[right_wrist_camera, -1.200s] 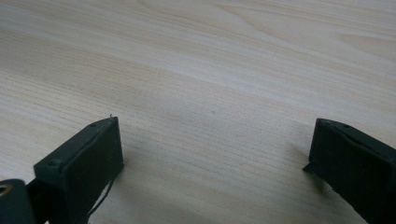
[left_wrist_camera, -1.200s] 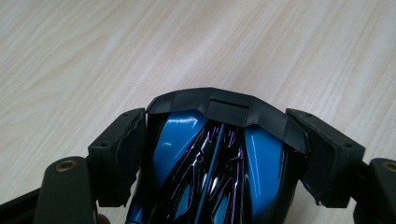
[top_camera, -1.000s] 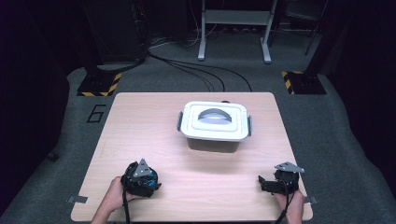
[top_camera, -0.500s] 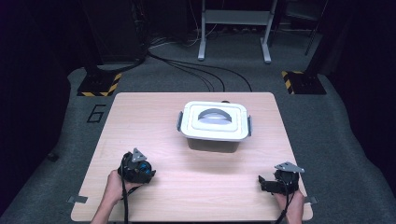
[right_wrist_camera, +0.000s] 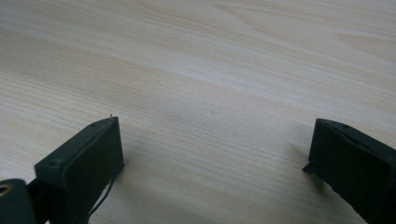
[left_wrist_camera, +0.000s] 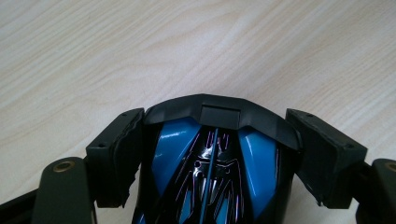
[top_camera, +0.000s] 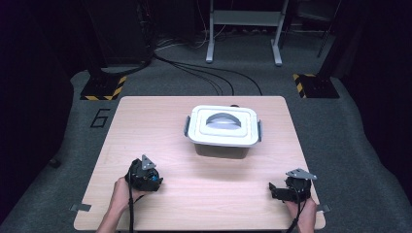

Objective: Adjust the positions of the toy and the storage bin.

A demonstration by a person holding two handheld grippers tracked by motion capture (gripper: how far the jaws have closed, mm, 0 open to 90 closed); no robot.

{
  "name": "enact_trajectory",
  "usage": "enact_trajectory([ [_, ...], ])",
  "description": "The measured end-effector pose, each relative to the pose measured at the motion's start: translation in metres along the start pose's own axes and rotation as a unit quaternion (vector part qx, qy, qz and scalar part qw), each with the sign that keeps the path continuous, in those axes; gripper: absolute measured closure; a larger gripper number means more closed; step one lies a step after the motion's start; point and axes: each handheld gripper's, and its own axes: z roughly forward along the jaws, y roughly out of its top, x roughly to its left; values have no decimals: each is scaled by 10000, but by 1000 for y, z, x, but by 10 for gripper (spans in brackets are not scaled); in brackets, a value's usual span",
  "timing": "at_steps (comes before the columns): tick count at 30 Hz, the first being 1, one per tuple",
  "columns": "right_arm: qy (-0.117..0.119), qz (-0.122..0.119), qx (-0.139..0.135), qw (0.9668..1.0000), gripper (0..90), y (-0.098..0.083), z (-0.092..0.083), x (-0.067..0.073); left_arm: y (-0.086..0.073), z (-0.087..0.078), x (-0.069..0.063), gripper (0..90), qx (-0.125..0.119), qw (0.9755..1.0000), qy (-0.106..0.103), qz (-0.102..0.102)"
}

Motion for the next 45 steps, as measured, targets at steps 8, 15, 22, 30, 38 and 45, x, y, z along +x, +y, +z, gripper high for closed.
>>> enact_trajectory([
  [8,0,-1,0,10000,22,0,0,0,-10,-6,4,208,-31,9999,-132,-15],
  [15,0,0,0,10000,21,0,0,0,-9,-5,0,244,-42,10000,63,-48],
  [22,-5,5,0,10000,21,0,0,0,4,2,-4,247,12,9991,199,-370],
  [30,-5,8,0,10000,22,0,0,0,25,13,-16,247,72,9985,237,-491],
  [38,-4,6,2,10000,21,0,0,0,27,16,-23,247,108,9970,365,-668],
  [45,-5,4,0,10000,22,0,0,0,22,11,-20,211,-61,9976,123,-675],
])
